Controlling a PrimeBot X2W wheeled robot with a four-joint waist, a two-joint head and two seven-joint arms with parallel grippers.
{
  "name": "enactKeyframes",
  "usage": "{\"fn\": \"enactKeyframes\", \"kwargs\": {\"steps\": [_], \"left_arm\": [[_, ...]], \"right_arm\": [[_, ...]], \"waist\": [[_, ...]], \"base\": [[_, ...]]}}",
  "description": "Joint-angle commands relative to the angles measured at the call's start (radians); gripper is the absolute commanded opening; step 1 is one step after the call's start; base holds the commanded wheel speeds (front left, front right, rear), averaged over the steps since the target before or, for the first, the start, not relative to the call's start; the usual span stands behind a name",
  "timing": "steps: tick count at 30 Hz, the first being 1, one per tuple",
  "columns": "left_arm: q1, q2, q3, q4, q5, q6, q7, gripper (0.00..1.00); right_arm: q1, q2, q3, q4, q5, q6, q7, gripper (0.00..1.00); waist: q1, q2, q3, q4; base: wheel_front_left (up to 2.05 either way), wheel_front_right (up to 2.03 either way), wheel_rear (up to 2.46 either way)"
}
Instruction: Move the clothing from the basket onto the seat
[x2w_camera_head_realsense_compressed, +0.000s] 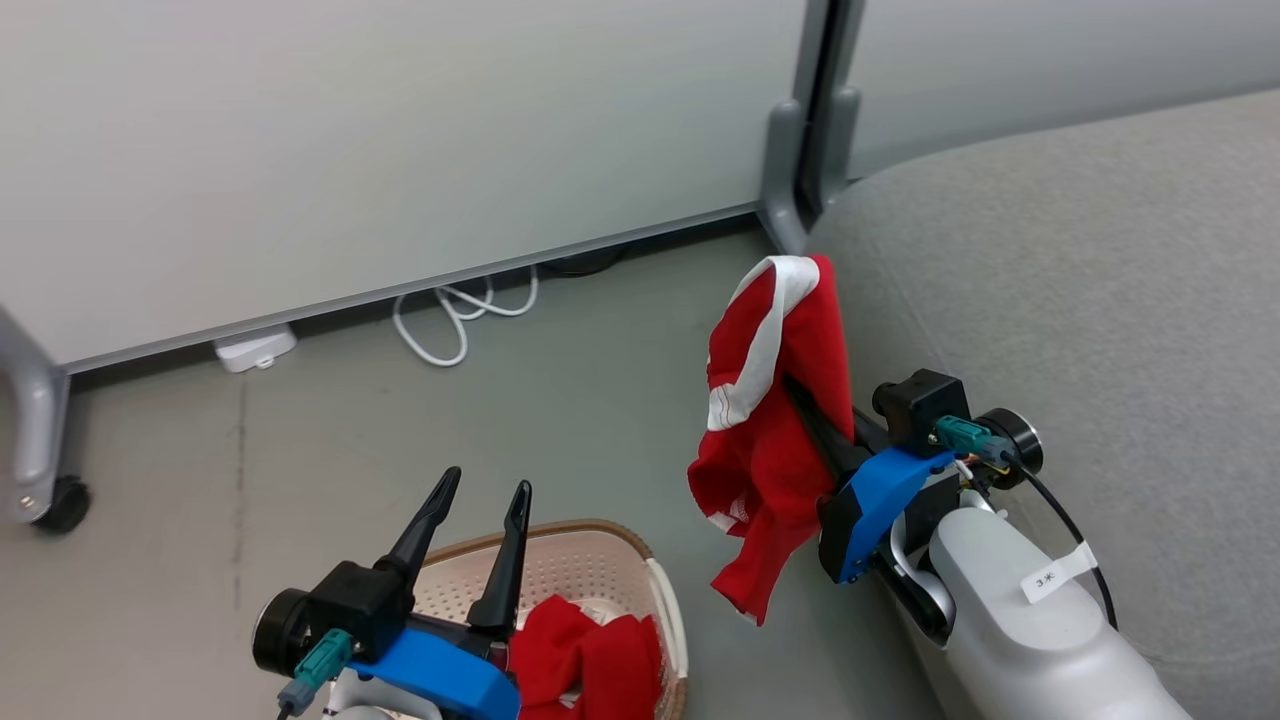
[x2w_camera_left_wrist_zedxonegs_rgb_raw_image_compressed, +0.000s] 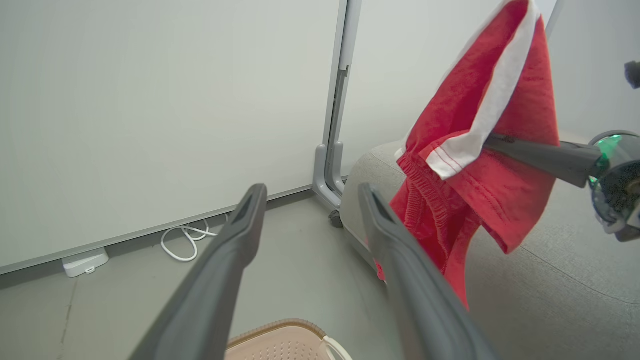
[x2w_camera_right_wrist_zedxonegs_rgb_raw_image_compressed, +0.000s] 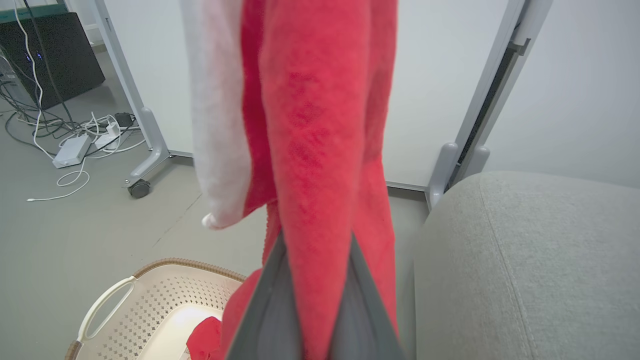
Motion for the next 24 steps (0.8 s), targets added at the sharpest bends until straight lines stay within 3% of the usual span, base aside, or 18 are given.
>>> {"fn": "enactKeyframes", "kwargs": {"steps": [1, 16, 24], "left_arm": [[-0.018, 0.004, -0.003, -0.003, 0.001, -0.003, -0.002, 1.0], [-0.043, 0.017, -0.02, -0.003, -0.004, -0.003, -0.003, 1.0], [-0.045, 0.01, -0.021, -0.008, 0.01, -0.003, -0.002, 1.0]], "right_arm": [[-0.007, 0.0, -0.004, -0.007, -0.002, 0.0, -0.004, 0.0], [0.004, 0.008, -0.028, -0.026, -0.013, 0.0, -0.004, 0.0], [0.025, 0.013, -0.038, -0.035, -0.021, 0.0, -0.004, 0.0]], "waist": [[0.0, 0.0, 0.011, -0.047], [0.0, 0.0, 0.036, -0.224], [0.0, 0.0, 0.036, -0.28]], "base": [[0.0, 0.0, 0.0], [0.0, 0.0, 0.0], [0.0, 0.0, 0.0]]}}
